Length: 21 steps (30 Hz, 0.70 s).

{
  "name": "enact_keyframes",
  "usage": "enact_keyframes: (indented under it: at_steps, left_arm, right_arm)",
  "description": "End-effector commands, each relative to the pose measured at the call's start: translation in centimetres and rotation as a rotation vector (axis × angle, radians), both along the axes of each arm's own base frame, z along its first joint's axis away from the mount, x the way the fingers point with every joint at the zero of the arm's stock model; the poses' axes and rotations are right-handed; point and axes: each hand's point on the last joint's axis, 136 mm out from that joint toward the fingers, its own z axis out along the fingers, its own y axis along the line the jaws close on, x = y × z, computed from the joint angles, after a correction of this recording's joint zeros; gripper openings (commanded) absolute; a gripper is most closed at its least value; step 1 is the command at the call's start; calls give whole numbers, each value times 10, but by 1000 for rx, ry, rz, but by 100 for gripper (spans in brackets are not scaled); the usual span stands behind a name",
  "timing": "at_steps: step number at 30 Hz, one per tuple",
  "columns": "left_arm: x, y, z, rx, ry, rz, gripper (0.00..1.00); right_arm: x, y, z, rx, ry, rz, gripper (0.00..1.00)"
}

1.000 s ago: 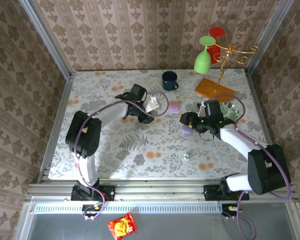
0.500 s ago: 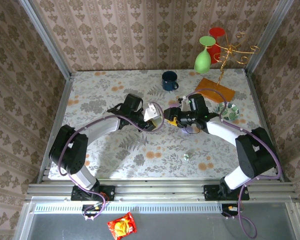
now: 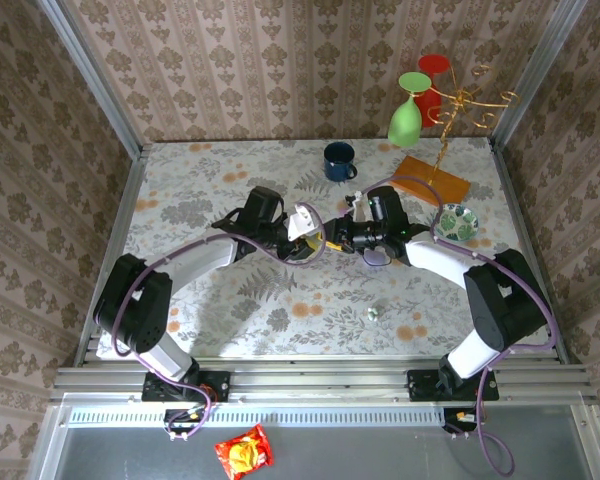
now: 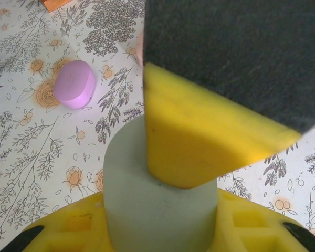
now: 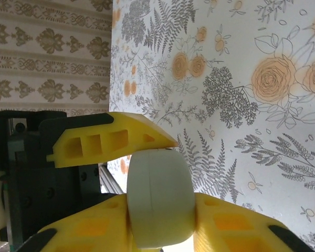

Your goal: Insert wireless bluetooth earbuds into charging case

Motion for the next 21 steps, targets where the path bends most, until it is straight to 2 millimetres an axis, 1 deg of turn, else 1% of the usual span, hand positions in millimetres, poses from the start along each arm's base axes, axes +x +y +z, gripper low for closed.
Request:
enact_keyframes:
  at_steps: [1,2,3,6,9,10,11,12,14,17,21]
  left_arm:
    - [-11,-5,16,-60,-13,-35,32]
    - [-11,-5,16,-63,-15,-35,34]
    - [-11,-5,17,-69,-19,-31,39]
    - [-6,-1,21,-104,-35,0,61]
    - [-1,4,36,-226,-49,40,77]
    - [0,6,42,-274,-55,47,82]
    - [3,8,53,-335,-74,66,85]
    - [-1,9,63,-398,-82,52,86]
    - [-1,13,77,-478,-117,62,86]
    - [-7,18,99,-589,-196,43,88]
    - [-8,34,126,-754,-306,49,88]
  right_arm:
    - [3,3,5,17,-18,10,25]
    - [3,3,6,17,-19,10,23]
    - [4,2,8,19,-22,7,22]
    - [5,0,15,37,-32,-3,22]
    - [6,-3,29,86,-48,-15,22]
    - [6,-2,34,107,-50,-13,22]
    - [6,-1,41,134,-57,-9,22]
    - [5,-1,48,163,-60,-6,22]
    - [4,-1,61,217,-75,-2,22]
    - [1,1,82,300,-91,5,21]
    - [2,2,103,410,-74,-3,18]
